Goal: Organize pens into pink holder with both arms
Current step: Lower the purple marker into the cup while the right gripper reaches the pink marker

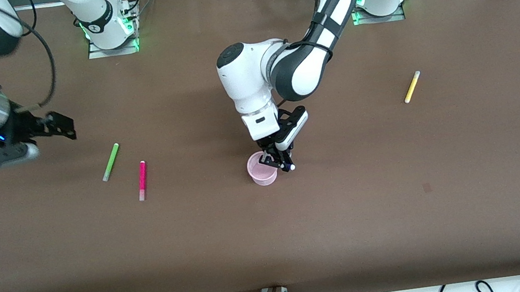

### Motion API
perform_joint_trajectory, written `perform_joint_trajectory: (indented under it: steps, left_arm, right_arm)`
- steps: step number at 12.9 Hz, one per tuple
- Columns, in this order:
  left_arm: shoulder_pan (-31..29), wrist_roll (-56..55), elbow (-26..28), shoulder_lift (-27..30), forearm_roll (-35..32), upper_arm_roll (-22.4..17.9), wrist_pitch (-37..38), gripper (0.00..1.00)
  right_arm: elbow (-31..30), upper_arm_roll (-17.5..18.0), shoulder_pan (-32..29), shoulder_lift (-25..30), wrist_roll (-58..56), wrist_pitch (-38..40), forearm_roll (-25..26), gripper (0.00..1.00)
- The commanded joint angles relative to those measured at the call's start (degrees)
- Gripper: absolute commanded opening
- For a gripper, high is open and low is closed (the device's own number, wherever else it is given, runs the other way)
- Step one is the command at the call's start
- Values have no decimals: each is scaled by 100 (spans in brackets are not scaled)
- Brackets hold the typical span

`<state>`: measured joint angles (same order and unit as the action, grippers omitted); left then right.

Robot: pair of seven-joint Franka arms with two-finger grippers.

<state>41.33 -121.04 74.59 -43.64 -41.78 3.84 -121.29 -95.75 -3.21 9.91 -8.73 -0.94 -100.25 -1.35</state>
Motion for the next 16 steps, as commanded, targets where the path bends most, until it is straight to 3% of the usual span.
perform_joint_trajectory:
  steps: [1, 5, 8, 12, 13, 14, 15, 16]
  left_arm:
    - [357, -148, -243, -214, -172, -303, 79, 0]
    - [534, -140, -384, -373, -181, -533, 79, 0]
    - [534, -131, -393, -426, -190, -568, 79, 0]
    - [604, -148, -401, -461, -462, -568, 79, 0]
    - [605, -157, -419, -461, -453, -568, 79, 9]
    - [605, -209, -480, -461, -445, -568, 79, 43]
    - [605, -227, -550, -496, -462, -568, 97, 94]
    - [613, -201, -560, -514, -462, -577, 132, 97]
  right_arm:
    - [-240, 13, 11, -392, -12, -395, -76, 100]
    - [-1865, 110, 64, -576, 401, -2643, -111, 99]
    - [-2737, 285, 90, -954, 402, -4200, -601, 95]
    - [-2949, 312, 82, -1280, 402, -4678, -727, 90]
    - [-2958, 312, 82, -1394, 410, -4774, -727, 86]
    - [-2985, 312, 82, -1482, 428, -4862, -735, 82]
    - [-3037, 312, 82, -1492, 559, -4933, -735, 78]
    - [-3081, 330, 90, -1535, 664, -5012, -735, 75]
